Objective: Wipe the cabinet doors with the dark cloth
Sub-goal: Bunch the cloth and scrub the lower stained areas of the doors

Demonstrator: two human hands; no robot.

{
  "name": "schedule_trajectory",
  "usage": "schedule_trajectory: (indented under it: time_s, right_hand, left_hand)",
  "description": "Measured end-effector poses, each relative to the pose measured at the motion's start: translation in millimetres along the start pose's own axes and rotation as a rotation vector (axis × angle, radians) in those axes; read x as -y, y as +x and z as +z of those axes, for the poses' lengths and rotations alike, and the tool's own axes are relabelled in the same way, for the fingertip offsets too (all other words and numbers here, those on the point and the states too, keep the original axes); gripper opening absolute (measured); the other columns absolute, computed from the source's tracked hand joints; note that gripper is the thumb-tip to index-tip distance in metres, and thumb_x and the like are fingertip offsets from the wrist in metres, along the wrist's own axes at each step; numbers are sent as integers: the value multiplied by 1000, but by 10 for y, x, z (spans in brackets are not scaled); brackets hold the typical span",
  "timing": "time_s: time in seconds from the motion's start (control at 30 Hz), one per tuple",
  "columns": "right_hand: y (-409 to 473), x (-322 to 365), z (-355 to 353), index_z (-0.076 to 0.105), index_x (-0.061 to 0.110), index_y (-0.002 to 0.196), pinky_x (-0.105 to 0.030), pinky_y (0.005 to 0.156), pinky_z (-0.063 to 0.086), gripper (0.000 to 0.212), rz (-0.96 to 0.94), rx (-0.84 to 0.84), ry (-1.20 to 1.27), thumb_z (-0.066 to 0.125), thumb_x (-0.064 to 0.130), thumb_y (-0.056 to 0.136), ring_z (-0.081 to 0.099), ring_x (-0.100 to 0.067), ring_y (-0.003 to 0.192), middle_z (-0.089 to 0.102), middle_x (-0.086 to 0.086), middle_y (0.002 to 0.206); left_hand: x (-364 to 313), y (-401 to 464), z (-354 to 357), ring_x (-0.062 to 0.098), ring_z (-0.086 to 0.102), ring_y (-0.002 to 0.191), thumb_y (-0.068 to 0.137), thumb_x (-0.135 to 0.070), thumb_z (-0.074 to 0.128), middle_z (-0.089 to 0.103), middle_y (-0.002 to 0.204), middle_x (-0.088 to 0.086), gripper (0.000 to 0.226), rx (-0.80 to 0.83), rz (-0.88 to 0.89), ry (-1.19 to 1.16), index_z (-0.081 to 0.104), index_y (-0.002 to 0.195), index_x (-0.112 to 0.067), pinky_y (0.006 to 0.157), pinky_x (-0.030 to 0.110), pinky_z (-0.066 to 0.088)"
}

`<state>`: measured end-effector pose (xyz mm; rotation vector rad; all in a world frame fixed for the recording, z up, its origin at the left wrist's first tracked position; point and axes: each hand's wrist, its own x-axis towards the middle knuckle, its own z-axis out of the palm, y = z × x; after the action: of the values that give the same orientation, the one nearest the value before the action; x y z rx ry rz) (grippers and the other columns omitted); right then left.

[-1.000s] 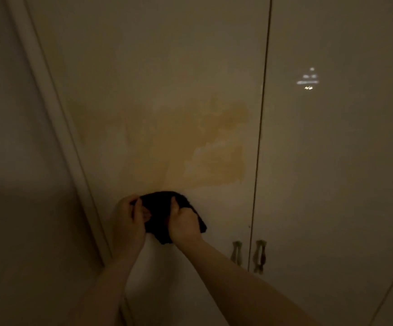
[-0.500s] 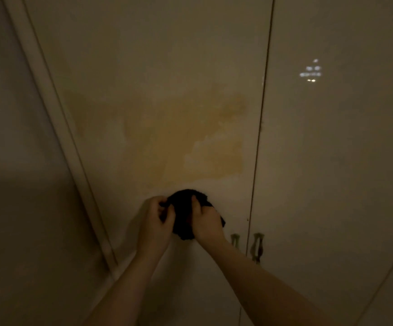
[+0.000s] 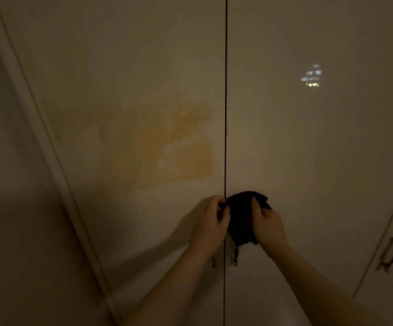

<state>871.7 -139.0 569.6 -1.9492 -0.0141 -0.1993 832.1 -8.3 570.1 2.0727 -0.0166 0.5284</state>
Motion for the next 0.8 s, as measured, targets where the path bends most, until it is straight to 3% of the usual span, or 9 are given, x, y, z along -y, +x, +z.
schedule_trajectory:
  time_s: [0.23,0.33,0.4,0.5,0.57,0.7,0.8]
  right_hand:
    - [-40,198,245,63,12,78,-32,58,54,51,-77,104,-106,32,45,100,60,-13,57,63,-3,67]
    - [-95,355,638,68,1,76,-42,59,58,62,-111,162,-59,36,48,99,67,-26,61,70,-12,68]
    - [-187,522,967,71,1,82,-46,62,57,61,-135,228,-27,37,47,99,69,-32,67,71,-18,75]
    - [-336,769,1438,72,1,94,-49,69,57,57,-160,331,19,36,46,100,68,-39,79,72,-23,86]
    - [-425,902,1716,72,1,98,-49,73,57,57,-148,379,57,35,46,100,68,-38,83,72,-22,90]
    - [-558,1066,2149,72,7,103,-42,71,58,53,-120,432,124,36,46,100,70,-27,79,73,-15,90]
    - [-611,1156,2363,68,15,112,-37,75,59,49,-100,452,194,36,49,99,69,-20,83,73,-8,97]
  left_hand:
    - [276,38,-307,2,59,77,99,-29,50,57,88,-13,3,-158,-16,-31,50,101,-32,60,14,46]
    - [533,49,-663,11,62,77,98,-29,51,60,88,-6,6,-268,-38,-19,50,97,-35,63,27,53]
    - [704,37,-976,14,64,79,99,-26,51,61,90,-4,7,-338,-87,-20,50,98,-33,69,39,57]
    - [907,31,-1439,19,66,82,98,-25,53,63,91,0,9,-442,-138,-23,52,96,-34,71,46,59]
    - [1028,28,-1726,20,67,83,98,-27,52,63,93,1,3,-475,-164,15,54,101,-28,69,41,59]
    - [1269,46,-2125,15,64,85,91,-46,49,62,100,1,24,-576,-152,89,54,106,-28,70,35,57]
    - [1359,82,-2266,12,61,85,95,-37,50,61,102,1,15,-630,-167,114,54,107,-28,68,31,55]
